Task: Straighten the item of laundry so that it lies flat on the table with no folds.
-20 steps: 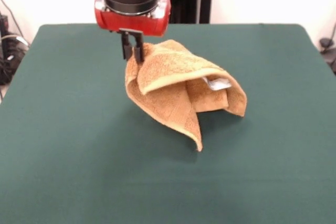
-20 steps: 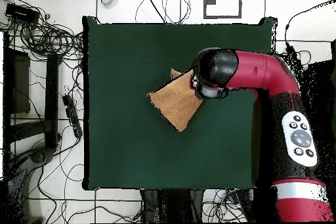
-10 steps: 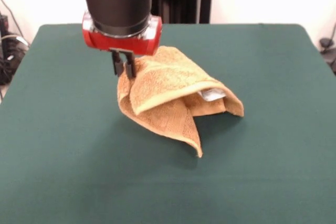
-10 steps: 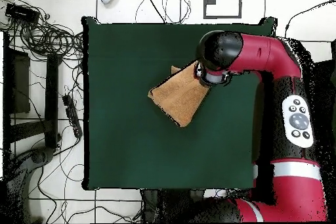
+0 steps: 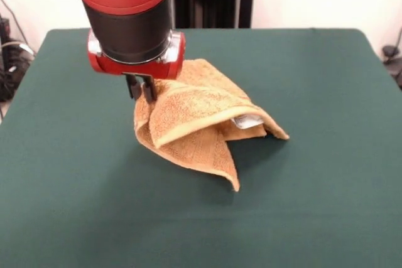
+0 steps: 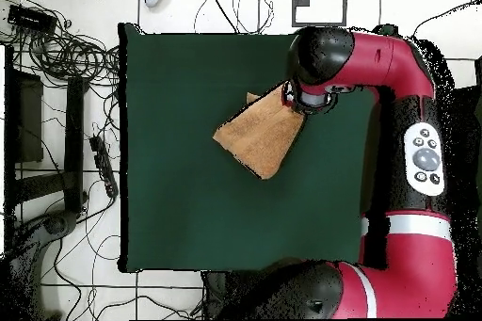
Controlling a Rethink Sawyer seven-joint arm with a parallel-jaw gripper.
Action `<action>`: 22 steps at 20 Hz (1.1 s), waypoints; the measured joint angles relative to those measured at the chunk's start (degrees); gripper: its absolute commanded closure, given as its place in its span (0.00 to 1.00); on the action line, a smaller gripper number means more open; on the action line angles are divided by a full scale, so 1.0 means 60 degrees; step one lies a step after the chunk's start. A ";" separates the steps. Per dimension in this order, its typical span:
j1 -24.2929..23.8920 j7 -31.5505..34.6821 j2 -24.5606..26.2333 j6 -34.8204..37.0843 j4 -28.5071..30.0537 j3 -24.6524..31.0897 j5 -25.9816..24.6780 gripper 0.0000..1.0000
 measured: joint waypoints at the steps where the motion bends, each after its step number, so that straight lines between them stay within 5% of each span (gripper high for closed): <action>1: 0.0020 -0.0044 -0.0007 0.0133 -0.0093 0.0000 -0.0006 1.00; 13: 0.0782 -0.0061 -0.1575 0.1774 -0.0429 0.0000 0.0184 1.00; 22: 0.1210 -0.0061 -0.2781 0.1800 -0.0312 -0.0014 0.0911 1.00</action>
